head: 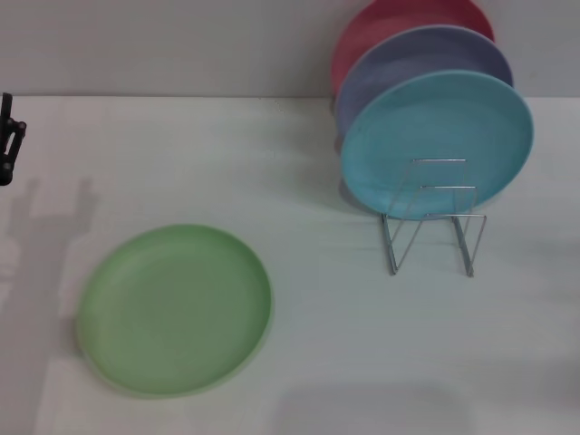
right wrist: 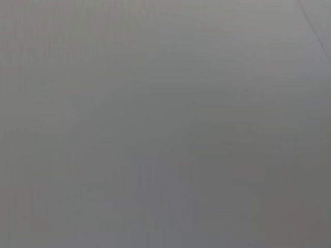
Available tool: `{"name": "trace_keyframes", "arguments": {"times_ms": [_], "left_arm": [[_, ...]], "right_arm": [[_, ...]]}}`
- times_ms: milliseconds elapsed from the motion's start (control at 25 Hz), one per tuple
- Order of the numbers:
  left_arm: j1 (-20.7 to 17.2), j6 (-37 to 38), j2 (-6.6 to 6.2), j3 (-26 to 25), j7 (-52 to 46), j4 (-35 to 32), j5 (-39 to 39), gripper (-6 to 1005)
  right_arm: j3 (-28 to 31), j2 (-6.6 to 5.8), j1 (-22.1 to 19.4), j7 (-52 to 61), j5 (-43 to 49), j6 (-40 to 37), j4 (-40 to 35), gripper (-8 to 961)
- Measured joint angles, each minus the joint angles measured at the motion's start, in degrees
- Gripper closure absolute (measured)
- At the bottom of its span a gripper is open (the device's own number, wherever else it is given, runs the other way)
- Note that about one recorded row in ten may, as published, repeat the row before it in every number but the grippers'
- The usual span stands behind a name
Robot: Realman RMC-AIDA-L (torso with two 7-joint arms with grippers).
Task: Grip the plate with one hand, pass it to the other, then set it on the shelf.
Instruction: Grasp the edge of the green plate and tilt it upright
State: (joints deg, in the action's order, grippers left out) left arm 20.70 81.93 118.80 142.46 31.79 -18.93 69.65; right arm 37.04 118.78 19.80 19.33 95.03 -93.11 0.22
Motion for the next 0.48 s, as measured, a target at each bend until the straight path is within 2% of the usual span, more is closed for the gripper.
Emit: {"name": "trace_keyframes", "arguments": {"times_ms": [80,280,480], "left_arm": [[-0.3,-2.6,0.02,-2.8,3.1,-2.0,0.1,153],[-0.3,-6.6,-0.17,-7.2,3.7,-5.3,0.1,154],[-0.3,-8.1,-0.31,-8.8,3.8,-7.2,0.1,154]], "right_arm": [[0.1,-0.04,0.3,0.0,0.0,0.0,-0.4,268],[0.1,-0.05,0.4,0.0,0.0,0.0,-0.6,268],[0.1,-0.04,0.4,-0.1,0.0,0.0,-0.7,269]]}}
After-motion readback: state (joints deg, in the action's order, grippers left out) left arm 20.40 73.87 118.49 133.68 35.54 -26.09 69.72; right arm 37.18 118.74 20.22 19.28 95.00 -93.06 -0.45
